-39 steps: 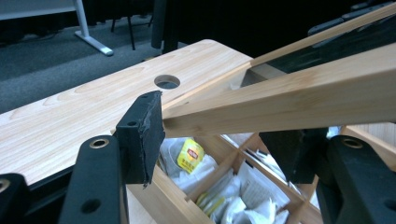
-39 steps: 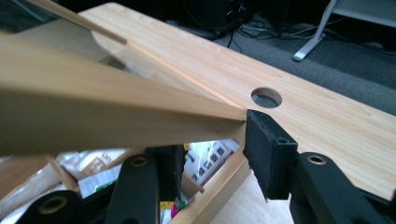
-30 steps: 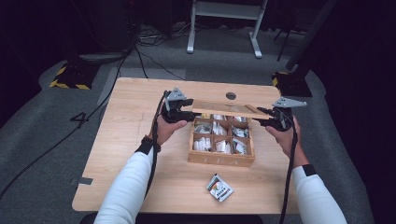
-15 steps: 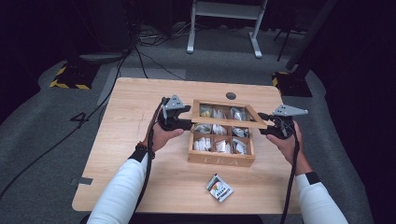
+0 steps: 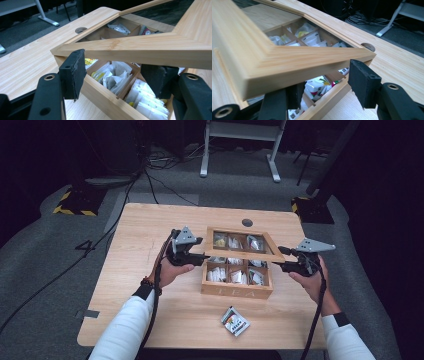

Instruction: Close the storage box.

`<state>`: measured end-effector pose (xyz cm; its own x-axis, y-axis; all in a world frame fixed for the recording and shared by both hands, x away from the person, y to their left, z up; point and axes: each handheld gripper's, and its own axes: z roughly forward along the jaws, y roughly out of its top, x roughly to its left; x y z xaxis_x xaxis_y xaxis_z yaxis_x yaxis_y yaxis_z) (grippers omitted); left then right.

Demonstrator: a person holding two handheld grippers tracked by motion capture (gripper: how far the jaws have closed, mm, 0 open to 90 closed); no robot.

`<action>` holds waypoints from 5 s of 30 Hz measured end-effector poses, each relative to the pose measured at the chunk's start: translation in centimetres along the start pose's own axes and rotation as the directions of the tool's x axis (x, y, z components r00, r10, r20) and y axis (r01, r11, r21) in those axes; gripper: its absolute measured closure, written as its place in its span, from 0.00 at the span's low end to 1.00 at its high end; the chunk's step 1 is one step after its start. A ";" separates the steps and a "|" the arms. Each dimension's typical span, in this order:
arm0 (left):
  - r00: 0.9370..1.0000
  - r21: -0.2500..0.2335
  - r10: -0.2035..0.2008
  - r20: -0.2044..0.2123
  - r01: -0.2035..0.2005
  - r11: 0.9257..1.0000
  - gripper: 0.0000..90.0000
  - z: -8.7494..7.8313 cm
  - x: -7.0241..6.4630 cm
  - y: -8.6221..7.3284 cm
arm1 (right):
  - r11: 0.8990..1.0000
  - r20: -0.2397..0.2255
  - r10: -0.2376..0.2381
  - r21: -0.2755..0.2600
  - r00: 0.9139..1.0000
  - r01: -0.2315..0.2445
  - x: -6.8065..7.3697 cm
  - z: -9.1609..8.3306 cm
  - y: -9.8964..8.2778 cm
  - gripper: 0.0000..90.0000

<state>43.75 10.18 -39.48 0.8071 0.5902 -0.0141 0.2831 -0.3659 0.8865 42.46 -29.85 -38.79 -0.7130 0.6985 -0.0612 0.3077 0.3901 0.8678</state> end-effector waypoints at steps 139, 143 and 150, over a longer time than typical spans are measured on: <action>0.996 0.311 -0.041 -0.080 0.064 0.948 0.22 -8.6 -1.2 -16.9 | 0.960 0.131 0.054 0.265 0.990 -0.087 0.9 -6.5 -15.1 0.29; 0.996 0.310 -0.043 -0.077 0.065 0.949 0.22 -8.6 -1.2 -16.9 | 0.958 0.130 0.064 0.269 0.989 -0.097 0.8 -6.6 -15.6 0.29; 0.996 0.311 -0.045 -0.077 0.067 0.948 0.22 -8.7 -1.2 -16.9 | 0.961 0.130 0.097 0.245 0.987 -0.127 0.5 -7.0 -16.7 0.28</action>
<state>33.47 21.92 -50.44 0.7509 0.6602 -0.0183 0.4838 -0.5309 0.6957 32.53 -40.18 -49.89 -0.5915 0.8053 -0.0405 0.5405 0.4333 0.7212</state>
